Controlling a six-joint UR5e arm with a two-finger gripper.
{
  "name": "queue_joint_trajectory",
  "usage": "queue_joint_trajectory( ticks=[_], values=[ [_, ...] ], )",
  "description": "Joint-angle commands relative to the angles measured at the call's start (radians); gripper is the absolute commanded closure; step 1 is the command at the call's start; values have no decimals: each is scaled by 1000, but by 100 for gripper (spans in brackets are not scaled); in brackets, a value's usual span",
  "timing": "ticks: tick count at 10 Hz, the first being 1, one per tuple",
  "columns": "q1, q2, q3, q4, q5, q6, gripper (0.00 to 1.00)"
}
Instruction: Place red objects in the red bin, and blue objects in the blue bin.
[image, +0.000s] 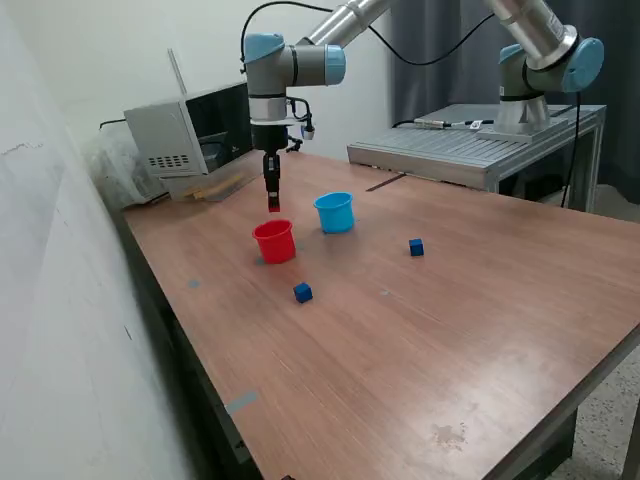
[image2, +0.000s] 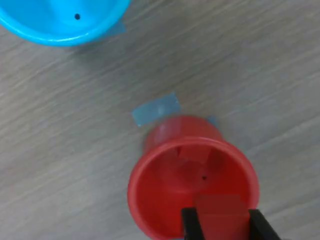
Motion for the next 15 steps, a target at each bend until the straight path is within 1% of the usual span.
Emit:
queue_joint_trajectory(
  ticks=[1,3,4,7,9,13,15],
  values=[
    [-1,29,-3,-17,0,0,100],
    [1,37,0,-20,0,0,100],
    [1,37,-3,-20,-2,0,0],
    [2,40,-34,-41,-5,-46,0],
    [19,35,-58,-41,-3,-136,0],
    [145,34,-120,-40,2,-137,0],
    [183,38,-124,-67,5,-137,0]
  ],
)
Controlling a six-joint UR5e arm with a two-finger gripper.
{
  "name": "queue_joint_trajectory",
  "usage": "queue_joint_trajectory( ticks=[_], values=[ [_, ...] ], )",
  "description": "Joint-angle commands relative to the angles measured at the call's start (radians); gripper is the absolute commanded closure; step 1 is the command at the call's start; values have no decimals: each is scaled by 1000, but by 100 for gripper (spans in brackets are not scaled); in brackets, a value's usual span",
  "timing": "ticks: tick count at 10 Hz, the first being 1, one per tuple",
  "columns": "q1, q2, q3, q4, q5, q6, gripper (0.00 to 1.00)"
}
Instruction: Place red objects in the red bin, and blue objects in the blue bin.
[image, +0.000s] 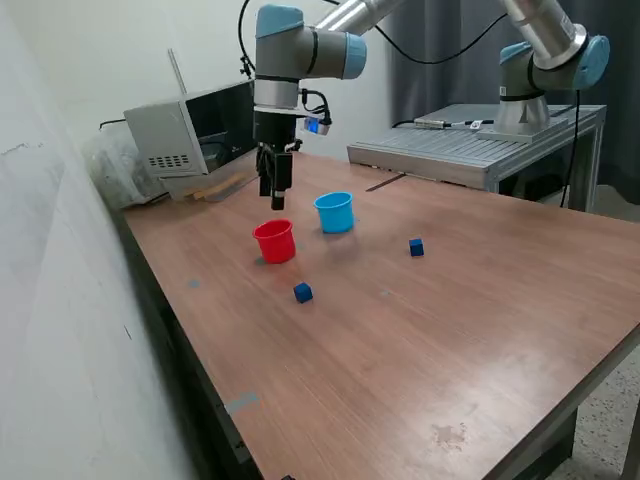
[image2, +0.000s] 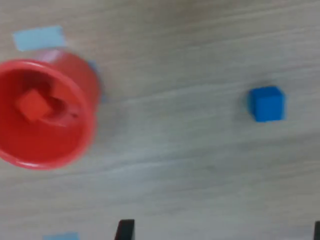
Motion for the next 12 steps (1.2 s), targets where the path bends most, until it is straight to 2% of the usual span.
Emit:
queue_joint_trajectory(
  ticks=[1,6,12],
  values=[
    [45,23,-22,-22,4,0,0],
    [56,186,-116,-55,16,-2,0],
    [63,258,-117,-75,16,-3,0]
  ],
)
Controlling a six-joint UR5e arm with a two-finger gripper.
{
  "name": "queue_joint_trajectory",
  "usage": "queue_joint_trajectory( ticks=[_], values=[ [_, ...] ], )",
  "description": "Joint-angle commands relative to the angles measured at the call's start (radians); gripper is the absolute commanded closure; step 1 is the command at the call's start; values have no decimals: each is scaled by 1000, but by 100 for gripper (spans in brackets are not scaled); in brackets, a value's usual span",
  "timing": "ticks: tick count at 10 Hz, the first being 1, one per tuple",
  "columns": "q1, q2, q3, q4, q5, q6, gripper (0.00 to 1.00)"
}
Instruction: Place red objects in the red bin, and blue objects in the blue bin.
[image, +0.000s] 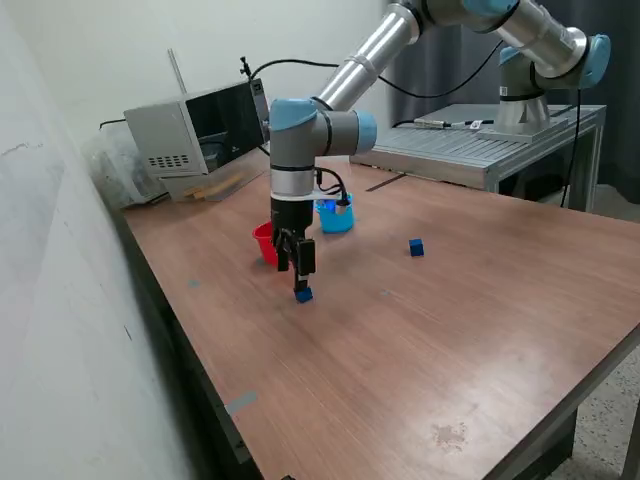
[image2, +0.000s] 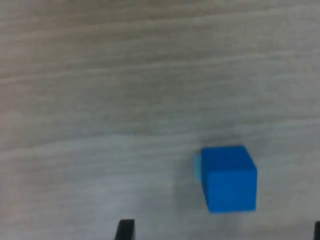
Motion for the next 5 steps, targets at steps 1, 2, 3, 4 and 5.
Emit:
queue_joint_trajectory(
  ticks=[1,2,3,4,5],
  values=[
    [10,9,6,-6,0,-1,0],
    [14,9,6,-8,-1,-2,0],
    [14,12,3,-8,0,-2,0],
    [14,15,4,-8,0,-2,0],
    [14,19,6,-8,-1,-2,0]
  ],
)
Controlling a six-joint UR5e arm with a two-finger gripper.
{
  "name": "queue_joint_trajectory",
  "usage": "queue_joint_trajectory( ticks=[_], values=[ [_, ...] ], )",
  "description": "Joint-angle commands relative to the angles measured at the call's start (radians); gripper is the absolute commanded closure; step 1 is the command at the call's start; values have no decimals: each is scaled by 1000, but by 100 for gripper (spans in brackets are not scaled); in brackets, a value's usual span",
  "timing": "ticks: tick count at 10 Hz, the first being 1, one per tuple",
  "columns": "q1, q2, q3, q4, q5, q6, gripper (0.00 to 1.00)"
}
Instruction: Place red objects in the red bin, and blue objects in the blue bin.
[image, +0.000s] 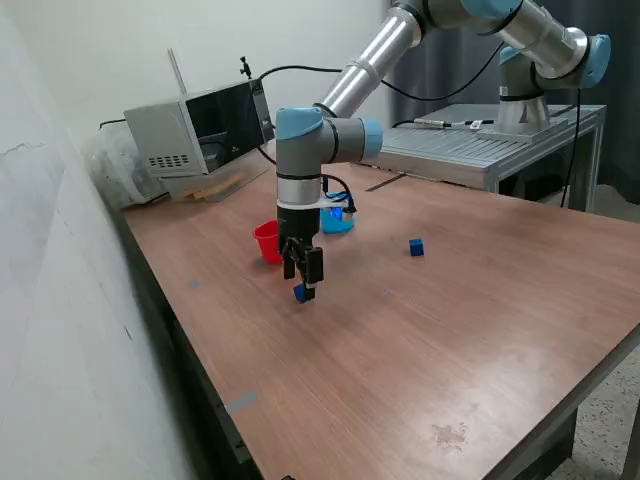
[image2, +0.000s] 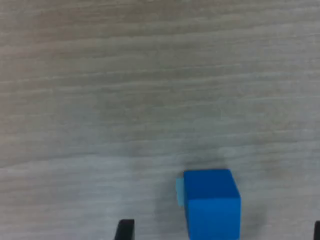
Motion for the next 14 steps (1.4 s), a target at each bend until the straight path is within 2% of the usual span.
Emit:
queue_joint_trajectory(
  ticks=[1,2,3,9,12,13,14],
  values=[
    [1,6,0,0,-1,0,0],
    [1,6,-3,0,-1,0,0],
    [1,9,-3,1,-4,0,100],
    [4,-23,12,3,-16,-2,100],
    [4,-225,171,53,-18,-9,100],
    [2,-288,216,113,-27,-9,100],
    [-1,-351,268,159,-51,-9,100]
  ],
)
